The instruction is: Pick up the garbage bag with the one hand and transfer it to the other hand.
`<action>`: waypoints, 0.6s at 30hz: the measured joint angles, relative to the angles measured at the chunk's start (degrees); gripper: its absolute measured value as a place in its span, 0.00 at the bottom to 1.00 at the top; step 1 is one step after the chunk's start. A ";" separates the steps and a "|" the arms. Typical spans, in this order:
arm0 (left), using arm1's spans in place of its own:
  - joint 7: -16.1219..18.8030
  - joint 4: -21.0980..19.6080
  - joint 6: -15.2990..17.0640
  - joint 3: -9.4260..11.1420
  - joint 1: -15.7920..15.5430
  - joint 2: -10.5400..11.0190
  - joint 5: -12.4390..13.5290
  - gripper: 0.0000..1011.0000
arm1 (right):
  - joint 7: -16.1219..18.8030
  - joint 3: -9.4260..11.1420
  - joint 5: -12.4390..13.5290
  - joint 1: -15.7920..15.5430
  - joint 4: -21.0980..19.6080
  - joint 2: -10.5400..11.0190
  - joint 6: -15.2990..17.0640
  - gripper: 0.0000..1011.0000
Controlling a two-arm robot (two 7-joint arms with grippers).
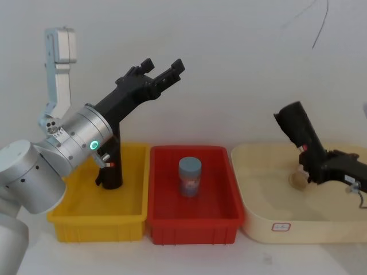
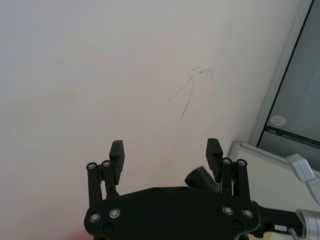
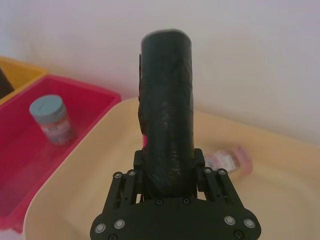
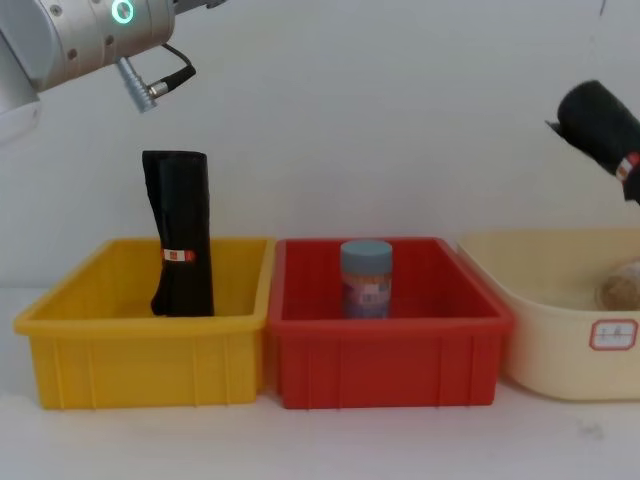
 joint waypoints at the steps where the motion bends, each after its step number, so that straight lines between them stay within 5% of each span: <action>1: 0.00 0.00 0.00 0.00 0.00 0.00 0.00 0.99 | 0.00 0.00 0.00 0.00 0.00 0.00 0.00 0.53; 18: 0.00 0.01 0.00 0.00 0.00 0.00 0.00 0.99 | 1.36 1.53 2.32 -4.77 -2.02 1.75 0.93 0.99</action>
